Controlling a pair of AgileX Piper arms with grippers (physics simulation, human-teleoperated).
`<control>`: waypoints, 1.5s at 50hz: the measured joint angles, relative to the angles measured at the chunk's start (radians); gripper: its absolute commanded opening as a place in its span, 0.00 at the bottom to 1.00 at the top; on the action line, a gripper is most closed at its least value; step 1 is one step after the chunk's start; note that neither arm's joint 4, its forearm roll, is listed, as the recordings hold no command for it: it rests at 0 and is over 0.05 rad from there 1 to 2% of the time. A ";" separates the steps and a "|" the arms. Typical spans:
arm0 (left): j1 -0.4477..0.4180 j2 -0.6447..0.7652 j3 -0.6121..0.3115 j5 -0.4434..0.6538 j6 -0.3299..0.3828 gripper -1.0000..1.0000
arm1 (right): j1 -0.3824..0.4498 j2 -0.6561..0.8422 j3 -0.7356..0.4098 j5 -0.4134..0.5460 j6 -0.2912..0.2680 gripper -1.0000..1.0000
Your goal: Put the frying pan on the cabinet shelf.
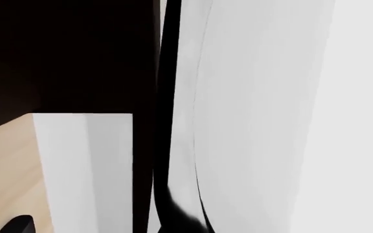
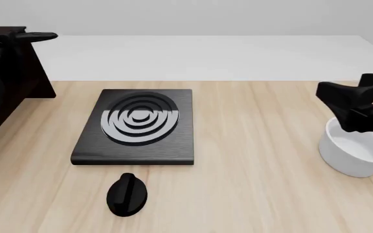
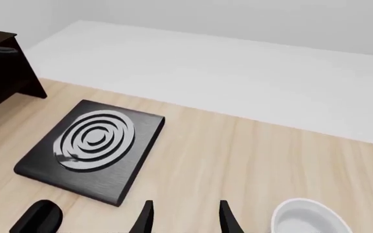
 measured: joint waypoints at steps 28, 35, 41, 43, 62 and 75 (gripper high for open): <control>0.028 0.029 -0.005 -0.023 0.009 1.00 | 0.012 0.023 -0.003 -0.002 -0.010 1.00; 0.035 0.025 0.010 -0.015 0.028 1.00 | 0.014 0.027 -0.004 -0.001 -0.008 1.00; 0.039 0.012 0.021 -0.011 0.046 1.00 | 0.014 0.029 -0.004 -0.001 -0.006 1.00; 0.036 0.001 0.026 -0.009 0.055 1.00 | 0.014 0.030 -0.004 -0.001 -0.006 1.00; -0.006 -0.118 0.084 0.026 0.135 1.00 | 0.017 0.036 -0.004 -0.001 -0.003 1.00; -0.043 -0.207 0.143 0.057 0.210 1.00 | 0.016 0.035 -0.004 -0.001 0.002 1.00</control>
